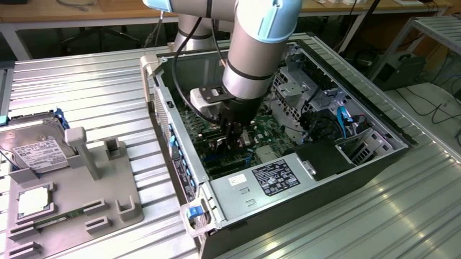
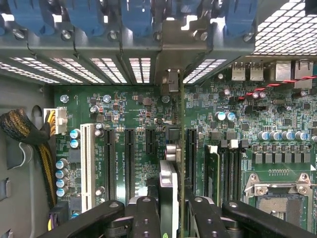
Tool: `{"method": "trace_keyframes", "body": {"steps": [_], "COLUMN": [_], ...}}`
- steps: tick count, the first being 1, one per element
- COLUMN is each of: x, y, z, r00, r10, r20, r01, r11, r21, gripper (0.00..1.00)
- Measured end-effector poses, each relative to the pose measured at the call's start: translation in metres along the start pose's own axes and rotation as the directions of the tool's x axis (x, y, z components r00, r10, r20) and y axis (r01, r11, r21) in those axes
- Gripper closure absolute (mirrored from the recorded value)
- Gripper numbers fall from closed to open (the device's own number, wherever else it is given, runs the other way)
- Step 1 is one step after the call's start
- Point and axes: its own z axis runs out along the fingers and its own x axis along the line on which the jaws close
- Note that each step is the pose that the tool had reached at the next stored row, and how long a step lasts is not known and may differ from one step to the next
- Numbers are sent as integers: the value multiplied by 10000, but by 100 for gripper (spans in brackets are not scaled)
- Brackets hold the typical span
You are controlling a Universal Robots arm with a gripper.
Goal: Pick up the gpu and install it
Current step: 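Insert the gpu into the slot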
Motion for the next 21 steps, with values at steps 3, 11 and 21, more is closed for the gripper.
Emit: {"method": "trace_keyframes", "body": {"steps": [3,11,21], "x": [0,0,2], "y": [1,4,31], "z": [11,10,46], "r00": [10000,10000,10000], "r10": [-4,-4,-28], "r20": [6,4,-1], "r01": [4,4,28], "r11": [10000,10000,9997], "r21": [9,31,238], "gripper": [72,72,72]}}
